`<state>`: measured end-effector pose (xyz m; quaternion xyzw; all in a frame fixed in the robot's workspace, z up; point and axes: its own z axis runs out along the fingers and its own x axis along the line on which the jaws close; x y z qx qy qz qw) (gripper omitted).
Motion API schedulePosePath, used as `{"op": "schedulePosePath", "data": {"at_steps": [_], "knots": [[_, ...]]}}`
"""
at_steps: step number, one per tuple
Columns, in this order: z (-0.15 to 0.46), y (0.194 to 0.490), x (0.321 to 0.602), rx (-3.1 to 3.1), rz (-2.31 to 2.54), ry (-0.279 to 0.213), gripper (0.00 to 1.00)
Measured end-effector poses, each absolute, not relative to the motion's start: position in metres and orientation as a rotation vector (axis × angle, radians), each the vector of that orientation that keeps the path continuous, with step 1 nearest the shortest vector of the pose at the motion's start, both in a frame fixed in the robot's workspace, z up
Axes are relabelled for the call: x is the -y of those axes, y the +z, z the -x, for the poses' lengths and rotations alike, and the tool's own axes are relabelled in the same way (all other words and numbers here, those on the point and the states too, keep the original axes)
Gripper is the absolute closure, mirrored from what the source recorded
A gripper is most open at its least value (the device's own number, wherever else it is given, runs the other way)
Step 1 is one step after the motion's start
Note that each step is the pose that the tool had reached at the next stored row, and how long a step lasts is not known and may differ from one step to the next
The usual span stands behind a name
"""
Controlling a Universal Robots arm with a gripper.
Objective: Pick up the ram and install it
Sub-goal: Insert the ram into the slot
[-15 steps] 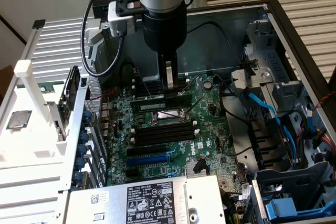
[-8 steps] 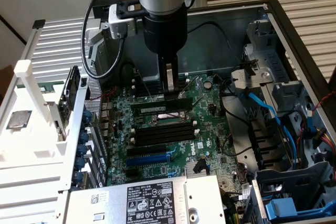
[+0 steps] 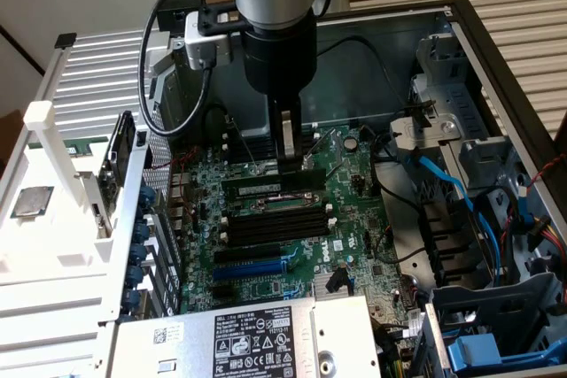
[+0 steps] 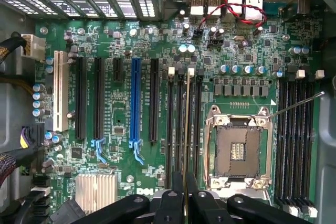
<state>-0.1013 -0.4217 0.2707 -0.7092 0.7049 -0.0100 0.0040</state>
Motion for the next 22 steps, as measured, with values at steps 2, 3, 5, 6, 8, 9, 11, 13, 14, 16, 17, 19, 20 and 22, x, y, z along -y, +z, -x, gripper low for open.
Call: {"op": "schedulePosePath", "data": {"at_steps": [2, 3, 5, 6, 8, 9, 11, 13, 14, 16, 17, 19, 20, 22], "knots": [[0.1012, 0.2695, 0.4217, -2.209, 2.225, -0.033, 0.87], [0.1012, 0.2689, 0.4217, -2.208, 2.225, -0.033, 0.87], [0.1012, 0.2666, 0.4217, -2.207, 2.225, -0.034, 0.87], [0.1012, 0.2664, 0.4217, -2.207, 2.225, -0.034, 0.87], [0.1013, 0.2661, 0.4217, -2.207, 2.224, -0.033, 0.87], [0.1013, 0.266, 0.4217, -2.206, 2.225, -0.033, 0.87], [0.1013, 0.2659, 0.4216, -2.203, 2.227, -0.032, 0.87], [0.1012, 0.2658, 0.4217, -2.203, 2.227, -0.032, 0.87], [0.1012, 0.2657, 0.4217, -2.202, 2.227, -0.032, 0.87], [0.1012, 0.2656, 0.4229, -2.202, 2.227, -0.032, 0.87], [0.1012, 0.2657, 0.4235, -2.202, 2.227, -0.032, 0.87], [0.1012, 0.2657, 0.4251, -2.202, 2.227, -0.031, 0.87], [0.101, 0.2657, 0.4257, -2.202, 2.227, -0.031, 0.87], [0.1007, 0.2657, 0.4265, -2.201, 2.226, -0.03, 0.87]]}}
